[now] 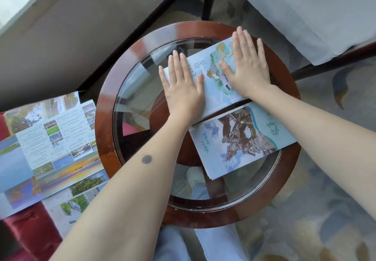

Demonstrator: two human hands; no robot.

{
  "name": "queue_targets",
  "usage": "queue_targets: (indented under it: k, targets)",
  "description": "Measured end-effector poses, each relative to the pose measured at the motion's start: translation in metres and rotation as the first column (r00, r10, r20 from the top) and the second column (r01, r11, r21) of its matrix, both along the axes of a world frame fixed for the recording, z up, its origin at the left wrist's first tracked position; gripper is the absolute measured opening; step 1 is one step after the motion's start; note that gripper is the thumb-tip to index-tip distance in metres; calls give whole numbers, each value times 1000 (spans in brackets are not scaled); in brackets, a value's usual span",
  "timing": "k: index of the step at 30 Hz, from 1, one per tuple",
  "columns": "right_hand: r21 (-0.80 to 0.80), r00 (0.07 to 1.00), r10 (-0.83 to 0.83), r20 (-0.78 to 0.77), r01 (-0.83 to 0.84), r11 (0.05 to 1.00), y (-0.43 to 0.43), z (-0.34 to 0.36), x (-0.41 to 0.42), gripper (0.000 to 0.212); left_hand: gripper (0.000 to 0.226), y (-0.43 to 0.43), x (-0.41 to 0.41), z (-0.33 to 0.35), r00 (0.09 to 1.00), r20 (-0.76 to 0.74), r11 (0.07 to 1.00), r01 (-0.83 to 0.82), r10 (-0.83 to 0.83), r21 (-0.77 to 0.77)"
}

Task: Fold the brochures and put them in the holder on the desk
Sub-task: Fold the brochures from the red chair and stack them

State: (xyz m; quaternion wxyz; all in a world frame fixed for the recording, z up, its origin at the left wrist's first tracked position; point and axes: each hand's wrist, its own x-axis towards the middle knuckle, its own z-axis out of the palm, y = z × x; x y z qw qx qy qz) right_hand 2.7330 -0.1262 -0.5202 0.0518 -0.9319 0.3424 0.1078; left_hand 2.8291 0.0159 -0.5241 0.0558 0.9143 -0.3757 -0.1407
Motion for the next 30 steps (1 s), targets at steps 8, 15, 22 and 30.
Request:
queue_targets:
  k: [8,15,22,30]
  targets:
    - [119,988,-93,126,78,990,97,36,44,62,44,86,-2,53,933,-344,820,-280,108,-500]
    - [378,862,31,506,-255,890,267,68,80,38,36,270,-16,55,865,-388,678,-493,317,-546]
    - [672,905,231,356,-420,610,402,45,92,25,34,408,-11,37,602,-406,448,-792,688,-414]
    - [356,999,-44,-5,43,934,442,-31,130,43,32,498,-28,21,503,-476,394,-864,721,-315]
